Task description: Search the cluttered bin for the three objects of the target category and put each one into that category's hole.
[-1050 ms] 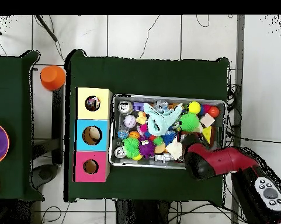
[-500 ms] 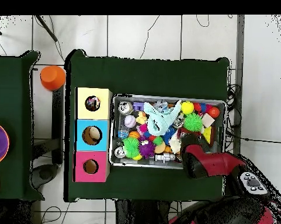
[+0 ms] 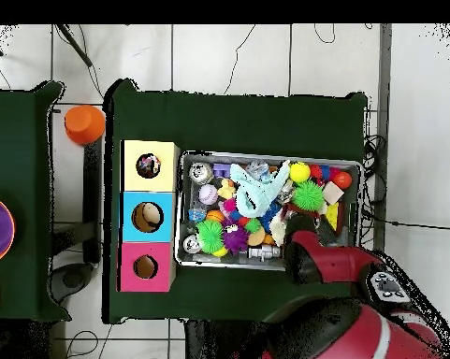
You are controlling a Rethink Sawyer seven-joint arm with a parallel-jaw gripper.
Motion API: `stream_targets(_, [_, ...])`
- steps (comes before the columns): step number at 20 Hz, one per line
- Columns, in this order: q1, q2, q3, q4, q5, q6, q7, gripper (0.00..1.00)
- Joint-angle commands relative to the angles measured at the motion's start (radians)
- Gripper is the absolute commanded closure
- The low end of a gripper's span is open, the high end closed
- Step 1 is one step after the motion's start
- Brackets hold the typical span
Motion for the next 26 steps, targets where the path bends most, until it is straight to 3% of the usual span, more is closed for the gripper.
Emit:
stream_targets(1, [0.1, 0.076, -0.072, -0.121, 0.214, 0.08, 0.069, 0.0])
stream_targets(4, [0.108, -0.01, -0.043, -0.062, 0.208, 0.195, 0.099, 0.0])
stream_targets(8, [0.016, -0.155, 0.083, 0.039, 0.11, 0.309, 0.099, 0.0])
stream_targets(12, [-0.063, -0.252, 0.188, 0.106, 0.095, 0.433, 0.061, 0.0])
stream_targets(21, [-0.062, -0.321, 0.211, 0.146, 0.12, 0.525, 0.052, 0.0])
stream_targets(26, [-0.056, -0.305, 0.196, 0.138, 0.113, 0.528, 0.049, 0.0])
